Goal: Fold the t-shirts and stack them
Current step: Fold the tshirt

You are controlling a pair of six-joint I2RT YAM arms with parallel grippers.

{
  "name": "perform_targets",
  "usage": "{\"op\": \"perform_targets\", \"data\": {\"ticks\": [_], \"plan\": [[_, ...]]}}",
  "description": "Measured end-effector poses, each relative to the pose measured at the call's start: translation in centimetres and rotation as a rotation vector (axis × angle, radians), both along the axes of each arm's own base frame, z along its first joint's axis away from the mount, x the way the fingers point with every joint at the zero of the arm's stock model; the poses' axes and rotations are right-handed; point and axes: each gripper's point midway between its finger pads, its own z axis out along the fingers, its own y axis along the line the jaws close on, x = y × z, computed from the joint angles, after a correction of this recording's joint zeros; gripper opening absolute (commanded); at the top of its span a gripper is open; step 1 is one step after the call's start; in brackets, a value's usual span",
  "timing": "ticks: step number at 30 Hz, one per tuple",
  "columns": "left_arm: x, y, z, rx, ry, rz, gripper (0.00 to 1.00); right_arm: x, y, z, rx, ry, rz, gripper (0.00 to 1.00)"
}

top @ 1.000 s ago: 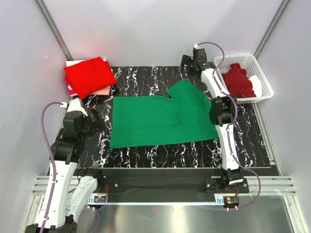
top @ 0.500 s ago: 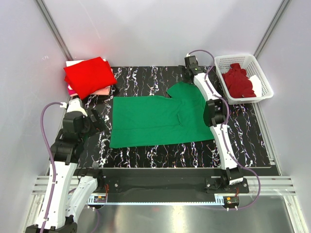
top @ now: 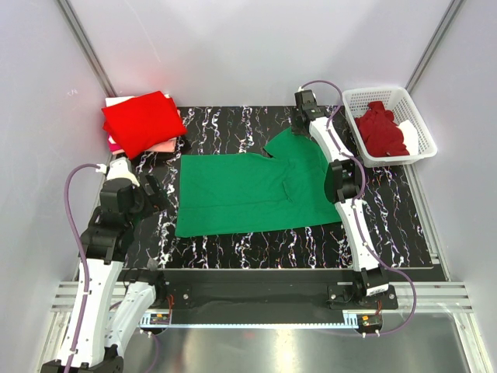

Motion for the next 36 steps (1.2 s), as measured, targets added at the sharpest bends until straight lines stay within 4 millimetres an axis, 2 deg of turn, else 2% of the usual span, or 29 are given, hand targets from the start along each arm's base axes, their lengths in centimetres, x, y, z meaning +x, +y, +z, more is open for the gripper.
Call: {"op": "perform_targets", "data": {"ticks": [3,10,13,17,20,26,28,31,34,36], "plan": [[0.0,0.0,0.0,0.000,0.000,0.000,0.99,0.0,0.0,0.0,-0.001,0.001,0.001,0.00],[0.0,0.0,0.0,0.000,0.000,0.000,0.99,0.2,-0.1,-0.1,-0.001,-0.016,-0.002,0.00],[0.0,0.0,0.0,0.000,0.000,0.000,0.99,-0.7,-0.3,0.0,-0.006,0.001,-0.003,0.00],[0.0,0.0,0.0,0.000,0.002,0.000,0.99,-3.6,-1.0,0.4,-0.018,0.056,-0.002,0.00],[0.2,0.0,-0.3,0.002,0.014,0.000,0.99,-5.5,-1.3,1.6,-0.013,0.062,0.004,0.00],[1.7,-0.2,-2.2,-0.003,0.105,-0.017,0.99,-9.3,-1.2,6.8,0.048,-0.011,0.005,0.00],[2.8,-0.6,-3.1,-0.012,0.156,-0.031,0.98,-10.2,-0.9,8.5,0.089,-0.054,-0.005,0.00],[5.5,-1.1,-4.1,-0.025,0.207,-0.043,0.95,-12.6,-0.2,9.8,0.177,-0.104,-0.026,0.00],[9.3,-1.5,-5.1,-0.035,0.258,-0.037,0.92,-15.2,0.9,9.1,0.262,-0.127,-0.037,0.00],[12.4,-1.7,-5.9,-0.045,0.283,-0.026,0.89,-16.8,1.9,7.7,0.318,-0.126,-0.029,0.00]]}}
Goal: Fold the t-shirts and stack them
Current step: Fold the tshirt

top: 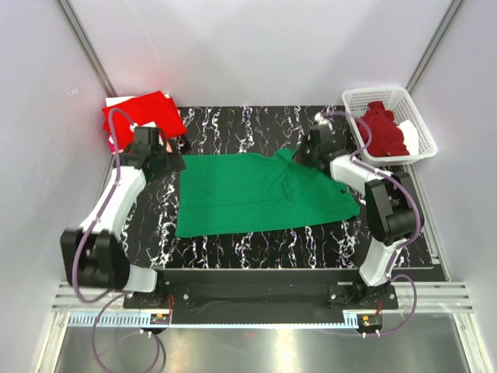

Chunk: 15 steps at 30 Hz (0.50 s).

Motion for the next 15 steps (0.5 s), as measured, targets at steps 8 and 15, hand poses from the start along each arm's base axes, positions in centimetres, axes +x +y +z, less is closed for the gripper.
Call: {"op": "perform_targets", "data": {"ticks": [8,15], "plan": [[9.7,-0.5,-5.8,-0.002,0.076,0.033,0.80,-1.6,2.6,-2.1,0.149,-0.052,0.049,0.00],[13.7,-0.3,-11.2,0.026,0.138,0.060,0.72,-1.5,3.2,-0.8,0.222,-0.153,0.065,0.00]]}}
